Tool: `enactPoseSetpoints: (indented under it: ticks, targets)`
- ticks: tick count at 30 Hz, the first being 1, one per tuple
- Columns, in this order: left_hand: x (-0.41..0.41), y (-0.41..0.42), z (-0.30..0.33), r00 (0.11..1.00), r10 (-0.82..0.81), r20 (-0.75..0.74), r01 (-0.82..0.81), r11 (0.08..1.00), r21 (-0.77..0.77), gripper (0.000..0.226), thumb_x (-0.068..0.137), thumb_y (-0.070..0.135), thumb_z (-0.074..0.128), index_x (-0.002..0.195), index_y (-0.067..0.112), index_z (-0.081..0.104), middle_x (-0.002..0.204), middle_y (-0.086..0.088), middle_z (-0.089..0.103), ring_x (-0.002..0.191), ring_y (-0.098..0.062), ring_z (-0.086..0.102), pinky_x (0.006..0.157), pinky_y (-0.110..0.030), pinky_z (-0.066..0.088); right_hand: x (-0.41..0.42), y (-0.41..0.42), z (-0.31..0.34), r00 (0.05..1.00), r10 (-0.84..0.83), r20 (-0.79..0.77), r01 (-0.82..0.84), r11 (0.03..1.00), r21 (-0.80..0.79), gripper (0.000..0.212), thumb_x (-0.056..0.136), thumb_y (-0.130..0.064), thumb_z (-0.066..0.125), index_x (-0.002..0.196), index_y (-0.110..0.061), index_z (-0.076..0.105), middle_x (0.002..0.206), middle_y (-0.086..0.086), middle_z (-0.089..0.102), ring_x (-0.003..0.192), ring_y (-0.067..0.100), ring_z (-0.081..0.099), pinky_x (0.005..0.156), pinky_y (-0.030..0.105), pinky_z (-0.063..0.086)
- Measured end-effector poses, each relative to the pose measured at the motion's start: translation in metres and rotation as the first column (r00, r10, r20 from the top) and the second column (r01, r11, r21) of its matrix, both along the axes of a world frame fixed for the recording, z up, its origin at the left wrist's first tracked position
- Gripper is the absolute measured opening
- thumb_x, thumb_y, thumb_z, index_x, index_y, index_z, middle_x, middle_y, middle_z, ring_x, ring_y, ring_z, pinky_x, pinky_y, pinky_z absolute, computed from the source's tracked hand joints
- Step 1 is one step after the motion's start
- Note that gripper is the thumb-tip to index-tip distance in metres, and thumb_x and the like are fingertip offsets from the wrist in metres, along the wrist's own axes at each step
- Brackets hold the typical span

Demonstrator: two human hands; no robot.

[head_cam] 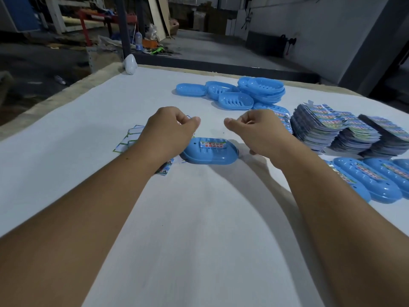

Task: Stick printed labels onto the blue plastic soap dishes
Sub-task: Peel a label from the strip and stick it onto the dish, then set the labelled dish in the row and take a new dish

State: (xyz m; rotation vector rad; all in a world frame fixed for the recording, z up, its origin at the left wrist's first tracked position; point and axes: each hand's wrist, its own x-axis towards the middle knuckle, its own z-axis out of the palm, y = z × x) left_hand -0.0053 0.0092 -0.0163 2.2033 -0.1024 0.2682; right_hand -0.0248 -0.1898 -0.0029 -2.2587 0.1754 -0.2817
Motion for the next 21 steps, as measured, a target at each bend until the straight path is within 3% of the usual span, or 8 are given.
enactPoseSetpoints:
  ticks: [3,5,7,10,13,16,19,21]
  targets:
    - [0.003,0.003,0.0,0.996,0.045,0.079,-0.043,0.999,-0.021,0.027,0.094,0.05,0.059,0.08,0.026,0.058,0.08,0.011,0.058,0.072,-0.002,0.052,0.058,-0.023,0.034,-0.003,0.005,0.0,0.991,0.112,0.079,-0.106,0.992,-0.074,0.012,0.087,-0.039,0.075,0.091,-0.03,0.068,0.081,-0.015,0.07,0.066,-0.004,0.063,0.068,0.026,0.053]
    - [0.005,0.004,0.001,0.989,0.057,0.133,-0.056,0.998,-0.01,0.027,0.094,0.047,0.058,0.077,0.026,0.056,0.074,0.008,0.059,0.069,-0.005,0.053,0.061,-0.029,0.036,-0.007,0.01,-0.001,0.967,0.252,0.031,-0.249,0.966,-0.07,0.031,0.084,-0.031,0.077,0.114,-0.033,0.067,0.105,-0.013,0.07,0.095,0.001,0.066,0.085,0.025,0.054]
    - [0.005,0.004,0.001,0.983,0.053,0.174,-0.056,0.998,0.012,0.028,0.094,0.046,0.058,0.075,0.026,0.054,0.068,0.005,0.058,0.067,-0.01,0.054,0.065,-0.03,0.037,-0.012,0.016,-0.003,0.93,0.365,-0.045,-0.368,0.926,-0.09,0.057,0.081,-0.028,0.08,0.134,-0.033,0.06,0.123,-0.01,0.065,0.113,0.004,0.061,0.09,0.019,0.05]
    - [0.003,0.003,0.001,0.977,0.033,0.209,-0.043,0.998,0.042,0.028,0.094,0.047,0.057,0.076,0.025,0.054,0.065,0.004,0.057,0.066,-0.016,0.055,0.065,-0.032,0.038,-0.018,0.022,-0.008,0.902,0.414,-0.12,-0.423,0.904,-0.062,0.072,0.074,-0.024,0.085,0.139,-0.035,0.056,0.126,-0.011,0.062,0.105,0.001,0.065,0.077,0.015,0.055]
    - [0.001,0.0,0.0,0.968,0.018,0.249,-0.032,0.998,0.051,0.03,0.096,0.049,0.055,0.078,0.024,0.054,0.061,0.003,0.056,0.062,-0.013,0.053,0.059,-0.032,0.034,-0.025,0.027,-0.006,0.926,0.364,-0.099,-0.373,0.922,-0.104,0.067,0.074,-0.029,0.085,0.135,-0.033,0.058,0.12,-0.01,0.064,0.099,0.003,0.067,0.08,0.018,0.056]
    - [0.001,-0.001,0.0,0.963,0.016,0.271,-0.029,0.999,0.042,0.034,0.096,0.052,0.054,0.08,0.023,0.056,0.061,0.003,0.057,0.062,-0.013,0.053,0.059,-0.032,0.033,-0.036,0.026,-0.001,0.973,0.223,-0.057,-0.229,0.909,-0.348,0.069,0.075,-0.053,0.076,0.138,-0.037,0.053,0.121,-0.006,0.063,0.109,0.017,0.061,0.094,0.034,0.051]
    - [0.002,-0.001,-0.002,0.965,0.012,0.262,-0.025,0.999,0.046,0.036,0.096,0.055,0.052,0.081,0.023,0.058,0.062,0.002,0.06,0.066,-0.018,0.056,0.059,-0.032,0.035,-0.051,0.02,0.004,0.997,0.074,0.018,-0.044,0.762,-0.646,0.072,0.08,-0.064,0.055,0.146,-0.039,0.043,0.126,0.005,0.059,0.118,0.033,0.05,0.099,0.044,0.041]
    - [0.002,-0.001,-0.003,0.967,-0.006,0.254,-0.009,0.998,0.058,0.036,0.096,0.054,0.052,0.082,0.022,0.059,0.063,0.002,0.061,0.067,-0.02,0.056,0.059,-0.032,0.035,-0.064,0.013,0.005,0.999,-0.021,0.042,0.044,0.702,-0.711,0.068,0.083,-0.065,0.047,0.146,-0.039,0.042,0.128,0.008,0.056,0.116,0.036,0.049,0.096,0.045,0.04]
